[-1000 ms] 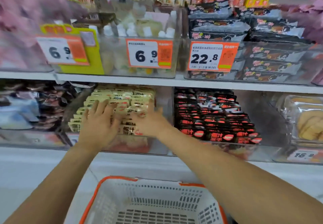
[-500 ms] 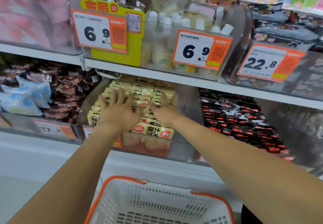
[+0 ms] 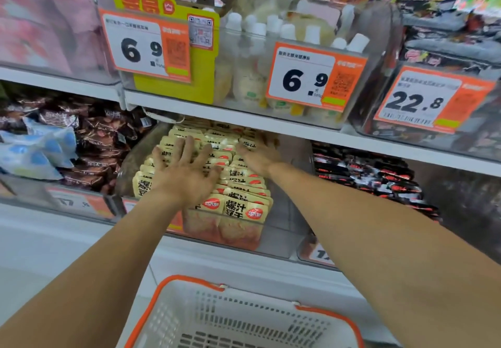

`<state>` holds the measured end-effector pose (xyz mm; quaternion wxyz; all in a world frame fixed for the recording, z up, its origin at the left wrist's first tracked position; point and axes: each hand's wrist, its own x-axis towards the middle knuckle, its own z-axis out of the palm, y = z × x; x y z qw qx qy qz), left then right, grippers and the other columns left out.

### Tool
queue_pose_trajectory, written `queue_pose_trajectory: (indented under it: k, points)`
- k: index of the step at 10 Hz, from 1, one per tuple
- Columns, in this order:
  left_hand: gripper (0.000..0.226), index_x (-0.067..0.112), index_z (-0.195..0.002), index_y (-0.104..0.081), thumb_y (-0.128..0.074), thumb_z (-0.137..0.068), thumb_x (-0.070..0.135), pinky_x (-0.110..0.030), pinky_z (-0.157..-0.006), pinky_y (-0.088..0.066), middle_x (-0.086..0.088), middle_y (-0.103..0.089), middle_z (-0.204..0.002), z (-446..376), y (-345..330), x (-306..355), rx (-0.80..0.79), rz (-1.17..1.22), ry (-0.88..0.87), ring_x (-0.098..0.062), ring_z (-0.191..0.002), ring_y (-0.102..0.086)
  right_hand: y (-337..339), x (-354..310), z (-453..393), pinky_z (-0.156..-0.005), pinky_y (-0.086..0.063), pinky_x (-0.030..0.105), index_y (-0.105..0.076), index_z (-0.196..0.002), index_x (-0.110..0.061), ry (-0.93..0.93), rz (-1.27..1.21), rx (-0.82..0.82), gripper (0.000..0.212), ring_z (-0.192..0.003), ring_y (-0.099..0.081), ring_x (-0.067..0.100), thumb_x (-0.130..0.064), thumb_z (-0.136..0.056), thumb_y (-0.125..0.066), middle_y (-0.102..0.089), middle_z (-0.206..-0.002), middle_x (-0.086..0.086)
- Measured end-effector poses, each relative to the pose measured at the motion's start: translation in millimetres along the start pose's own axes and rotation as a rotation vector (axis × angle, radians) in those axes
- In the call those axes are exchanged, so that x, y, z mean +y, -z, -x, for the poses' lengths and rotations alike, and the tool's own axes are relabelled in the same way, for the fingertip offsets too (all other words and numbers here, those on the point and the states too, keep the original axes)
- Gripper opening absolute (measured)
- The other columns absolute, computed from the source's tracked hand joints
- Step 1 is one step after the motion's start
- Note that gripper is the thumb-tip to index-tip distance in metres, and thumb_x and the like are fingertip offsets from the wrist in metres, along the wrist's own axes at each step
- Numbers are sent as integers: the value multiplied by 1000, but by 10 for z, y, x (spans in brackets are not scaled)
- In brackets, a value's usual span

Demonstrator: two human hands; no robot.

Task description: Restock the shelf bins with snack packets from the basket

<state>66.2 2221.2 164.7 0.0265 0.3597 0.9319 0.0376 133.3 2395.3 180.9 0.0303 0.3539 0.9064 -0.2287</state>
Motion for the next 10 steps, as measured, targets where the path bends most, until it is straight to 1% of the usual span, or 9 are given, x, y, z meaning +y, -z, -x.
queue_pose_trajectory:
  k: [1, 3, 4, 5, 6, 7, 8, 9, 10]
  points:
    - [66, 39, -157, 2, -10, -98, 65, -62, -117, 10, -3, 18, -165, -31, 8, 19, -10, 0, 18, -20, -151, 21, 14, 36, -98, -125, -9, 44, -1, -160, -22, 19, 36, -30, 84, -153, 7, 29, -73, -96, -21, 9, -166, 7]
    - [67, 39, -158, -1, -13, -98, 65, -62, -118, 7, -3, 15, -166, -24, 88, 35, -46, -7, 28, -21, -152, 17, 143, 103, 198, -121, -17, 38, -13, -159, -16, 172, 78, -33, 68, -153, -9, 27, -55, -104, -23, -10, -166, 9]
    - [64, 32, -157, -15, -22, -100, 59, -60, -120, 0, -9, 0, -167, 54, 145, 70, 35, 4, 35, -25, -154, 4, 92, 132, 586, -123, -13, 38, -8, -160, -16, 254, -2, -82, 70, -154, 1, 26, -53, -104, -29, -5, -166, 12]
    - [56, 19, -153, -35, -36, -102, 42, -55, -120, -17, -17, -30, -158, 256, 176, 163, 199, 124, 48, -32, -149, -21, 111, 268, 1066, -123, -12, 39, -17, -158, -13, 445, -15, 53, 65, -153, -3, 28, -44, -105, -37, -11, -164, 16]
    - [46, 11, -134, -60, -43, -96, 32, -48, -103, -43, -19, -59, -131, 549, 231, 332, 390, 312, -32, -38, -123, -51, 85, 493, 1480, -113, -33, 36, -45, -143, -8, 721, -72, 222, 48, -135, -41, 28, -27, -100, -54, -43, -143, 11]
    - [30, 13, -121, -70, -54, -95, 19, -28, -86, -47, -7, -69, -111, 914, 316, 576, 362, 553, -236, -22, -103, -63, 58, 734, 1795, -95, -43, 23, -53, -132, -13, 769, -212, 232, 38, -116, -54, 15, -22, -96, -61, -55, -127, 1]
    - [23, 18, -115, -73, -58, -98, 13, -14, -77, -47, 8, -72, -96, 1290, 306, 798, 99, 723, -361, 1, -85, -64, 37, 982, 2083, -84, -44, 12, -54, -130, -20, 600, -490, 185, 37, -103, -58, 4, -18, -95, -64, -61, -121, -6]
    - [19, 17, -112, -72, -59, -99, 15, -14, -74, -44, 11, -68, -90, 1663, 92, 1019, -58, 746, -405, -2, -80, -61, -185, 1319, 2314, -78, -53, 24, -57, -122, -19, 381, -698, 164, 29, -91, -64, 8, -15, -95, -65, -67, -105, -7]
    - [20, 20, -114, -71, -57, -100, 22, -14, -76, -45, 10, -71, -100, 2001, -153, 1259, -168, 660, -443, -3, -88, -61, -431, 1601, 2564, -77, -56, 35, -54, -124, -21, 232, -681, 51, 30, -84, -65, 8, -21, -96, -65, -69, -97, -7]
